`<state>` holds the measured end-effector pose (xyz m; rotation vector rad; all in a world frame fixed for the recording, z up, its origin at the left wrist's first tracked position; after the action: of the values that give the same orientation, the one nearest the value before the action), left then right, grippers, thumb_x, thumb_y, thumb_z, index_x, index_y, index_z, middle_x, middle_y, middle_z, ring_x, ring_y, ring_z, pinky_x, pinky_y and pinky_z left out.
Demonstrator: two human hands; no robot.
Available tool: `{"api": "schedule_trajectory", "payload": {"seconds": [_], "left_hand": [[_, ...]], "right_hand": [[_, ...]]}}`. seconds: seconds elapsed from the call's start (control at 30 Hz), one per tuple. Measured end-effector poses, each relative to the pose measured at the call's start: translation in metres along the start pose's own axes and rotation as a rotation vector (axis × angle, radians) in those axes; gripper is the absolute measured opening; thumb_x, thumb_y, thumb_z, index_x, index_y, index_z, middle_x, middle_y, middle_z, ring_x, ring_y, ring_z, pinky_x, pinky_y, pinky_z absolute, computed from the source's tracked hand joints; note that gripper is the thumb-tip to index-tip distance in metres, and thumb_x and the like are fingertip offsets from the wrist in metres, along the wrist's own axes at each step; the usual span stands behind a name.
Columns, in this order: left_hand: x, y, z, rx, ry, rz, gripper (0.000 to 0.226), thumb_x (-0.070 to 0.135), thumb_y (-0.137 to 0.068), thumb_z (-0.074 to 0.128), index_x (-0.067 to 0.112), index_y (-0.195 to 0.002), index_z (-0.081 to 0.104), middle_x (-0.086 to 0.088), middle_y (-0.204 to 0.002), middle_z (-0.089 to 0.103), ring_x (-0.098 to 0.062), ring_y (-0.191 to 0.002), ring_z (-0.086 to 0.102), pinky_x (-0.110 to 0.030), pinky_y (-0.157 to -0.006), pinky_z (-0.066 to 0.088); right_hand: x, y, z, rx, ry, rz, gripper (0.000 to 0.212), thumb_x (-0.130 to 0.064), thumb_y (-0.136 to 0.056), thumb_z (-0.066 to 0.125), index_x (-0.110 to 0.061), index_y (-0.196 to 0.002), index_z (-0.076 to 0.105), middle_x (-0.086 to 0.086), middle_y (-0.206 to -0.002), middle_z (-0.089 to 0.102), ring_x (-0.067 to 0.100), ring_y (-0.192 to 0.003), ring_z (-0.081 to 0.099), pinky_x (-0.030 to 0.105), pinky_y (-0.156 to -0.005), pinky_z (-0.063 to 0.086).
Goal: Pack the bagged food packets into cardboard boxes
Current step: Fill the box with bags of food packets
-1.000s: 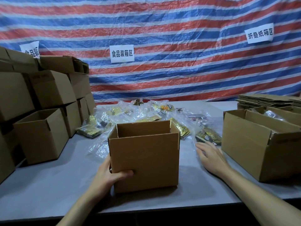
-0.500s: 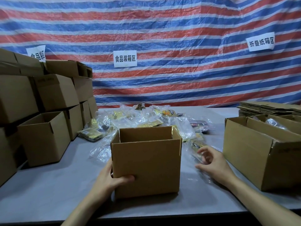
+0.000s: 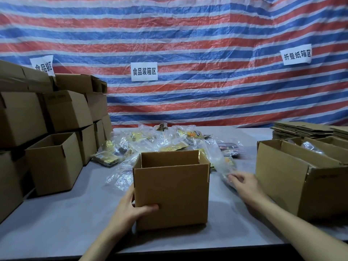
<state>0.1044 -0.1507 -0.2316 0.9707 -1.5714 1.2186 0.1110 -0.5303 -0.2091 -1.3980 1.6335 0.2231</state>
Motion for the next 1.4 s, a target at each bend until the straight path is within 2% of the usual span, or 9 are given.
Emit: {"api": "schedule_trajectory", "payload": {"seconds": [0.27,0.43,0.57,0.67,0.8,0.87,1.07,1.27,1.4], "left_hand": [[0.000,0.000,-0.001,-0.023,-0.015,0.035,0.090,0.046,-0.042,0.091,0.029,-0.125,0.062,0.011,-0.112,0.075,-0.007,-0.102,0.071,-0.019,-0.079,0.056],[-0.003,-0.002,-0.002,-0.029,-0.015,0.034,0.092,0.048,-0.040,0.091,0.029,-0.125,0.062,0.016,-0.111,0.075,-0.004,-0.101,0.070,-0.014,-0.075,0.054],[-0.003,-0.003,-0.002,-0.033,-0.032,0.047,0.091,0.051,-0.041,0.092,0.030,-0.124,0.062,0.016,-0.112,0.074,-0.004,-0.101,0.070,-0.015,-0.076,0.055],[-0.003,-0.004,-0.003,-0.029,-0.029,0.051,0.089,0.050,-0.041,0.093,0.031,-0.124,0.063,0.014,-0.113,0.074,-0.007,-0.102,0.070,-0.018,-0.076,0.056],[-0.003,-0.003,-0.002,-0.041,-0.028,0.056,0.089,0.049,-0.043,0.092,0.036,-0.126,0.061,0.014,-0.114,0.074,-0.007,-0.103,0.070,-0.020,-0.077,0.057],[-0.002,-0.003,-0.003,-0.046,-0.023,0.055,0.088,0.048,-0.043,0.092,0.038,-0.125,0.061,0.014,-0.114,0.073,-0.007,-0.103,0.069,-0.020,-0.077,0.057],[0.000,0.000,-0.002,-0.084,-0.036,0.063,0.095,0.048,-0.041,0.093,0.039,-0.128,0.057,0.016,-0.117,0.072,-0.005,-0.107,0.067,-0.020,-0.078,0.056],[0.004,0.002,0.000,-0.086,-0.038,0.071,0.088,0.042,-0.042,0.092,0.033,-0.124,0.061,0.012,-0.111,0.074,-0.006,-0.103,0.068,-0.015,-0.075,0.054],[0.001,0.001,-0.001,-0.082,-0.033,0.054,0.089,0.041,-0.041,0.092,0.034,-0.124,0.061,0.012,-0.111,0.074,-0.006,-0.102,0.068,-0.016,-0.074,0.054]], "right_hand": [[-0.083,-0.049,-0.072,0.113,-0.125,0.123,0.021,-0.018,-0.096,0.067,-0.010,-0.077,0.071,0.017,-0.087,0.073,0.025,-0.077,0.069,0.039,-0.070,0.058],[-0.138,-0.043,-0.103,0.113,-0.275,0.150,0.014,-0.019,-0.096,0.066,-0.007,-0.094,0.072,0.023,-0.105,0.071,0.031,-0.080,0.076,0.053,-0.085,0.057],[-0.185,-0.037,-0.117,0.136,-0.409,0.116,0.015,-0.019,-0.101,0.058,-0.017,-0.093,0.070,0.008,-0.099,0.075,0.028,-0.086,0.075,0.052,-0.090,0.058],[-0.218,-0.036,-0.128,0.178,-0.450,0.032,0.018,-0.021,-0.104,0.055,-0.020,-0.094,0.070,-0.001,-0.089,0.075,0.021,-0.085,0.075,0.044,-0.080,0.062],[-0.252,-0.035,-0.133,0.193,-0.626,-0.040,0.019,-0.017,-0.105,0.051,-0.022,-0.097,0.068,0.005,-0.103,0.073,0.017,-0.082,0.076,0.036,-0.065,0.062],[-0.263,-0.035,-0.130,0.197,-0.743,-0.046,0.018,-0.015,-0.104,0.052,-0.021,-0.097,0.067,0.007,-0.107,0.072,0.022,-0.089,0.075,0.042,-0.074,0.063],[-0.286,-0.024,-0.101,0.176,-0.990,-0.055,0.018,-0.006,-0.101,0.049,-0.005,-0.092,0.065,0.009,-0.081,0.072,0.025,-0.076,0.076,0.046,-0.071,0.064],[-0.284,-0.020,-0.050,0.080,-1.042,-0.070,0.027,-0.006,-0.094,0.051,-0.010,-0.074,0.068,0.004,-0.070,0.070,0.022,-0.069,0.073,0.040,-0.062,0.061],[-0.256,-0.019,-0.013,0.005,-0.898,-0.119,0.031,-0.011,-0.097,0.047,-0.015,-0.072,0.064,0.008,-0.078,0.065,0.024,-0.082,0.065,0.048,-0.089,0.054]]}}
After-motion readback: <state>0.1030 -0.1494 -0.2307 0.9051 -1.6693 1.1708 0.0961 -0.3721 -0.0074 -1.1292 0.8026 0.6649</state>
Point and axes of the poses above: each hand's wrist, its own y-axis away from the middle knuckle, its own z-axis out of the palm, x = y × z, the point moved 4 cm from there along -y, towards the middle knuckle
